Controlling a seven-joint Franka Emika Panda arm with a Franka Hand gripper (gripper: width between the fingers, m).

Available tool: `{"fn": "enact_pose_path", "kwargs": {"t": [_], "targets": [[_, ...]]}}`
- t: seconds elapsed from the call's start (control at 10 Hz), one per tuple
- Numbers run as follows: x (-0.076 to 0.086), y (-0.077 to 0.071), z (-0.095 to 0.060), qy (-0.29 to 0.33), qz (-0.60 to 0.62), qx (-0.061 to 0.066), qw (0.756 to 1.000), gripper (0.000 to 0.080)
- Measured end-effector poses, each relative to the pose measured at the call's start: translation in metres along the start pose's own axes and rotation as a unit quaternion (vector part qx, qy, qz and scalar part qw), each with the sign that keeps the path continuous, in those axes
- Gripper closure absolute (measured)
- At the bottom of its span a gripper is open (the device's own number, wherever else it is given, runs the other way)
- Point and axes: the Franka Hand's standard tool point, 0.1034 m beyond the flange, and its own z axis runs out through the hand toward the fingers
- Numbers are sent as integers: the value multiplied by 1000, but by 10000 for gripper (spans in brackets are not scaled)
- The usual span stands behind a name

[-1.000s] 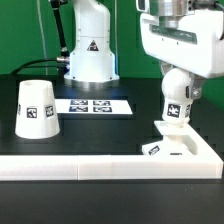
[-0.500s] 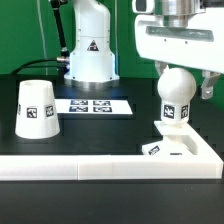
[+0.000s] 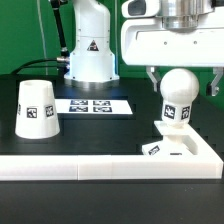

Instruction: Assemble lamp

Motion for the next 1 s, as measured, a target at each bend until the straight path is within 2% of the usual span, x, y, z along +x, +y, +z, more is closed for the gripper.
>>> {"fn": "enact_pose_path", "kwargs": {"t": [0.1,0.2,0.5,0.9,1.0], "targets": [[3,0,-1,12,-86,-8,996,100],[4,-2,-1,18,-144,-9,989,100],[7,-1,-1,14,-321,-15,947,100],[9,1,-1,13,-447,-17,894,100],[9,1,-2,14,-493,-19,870,100]]}}
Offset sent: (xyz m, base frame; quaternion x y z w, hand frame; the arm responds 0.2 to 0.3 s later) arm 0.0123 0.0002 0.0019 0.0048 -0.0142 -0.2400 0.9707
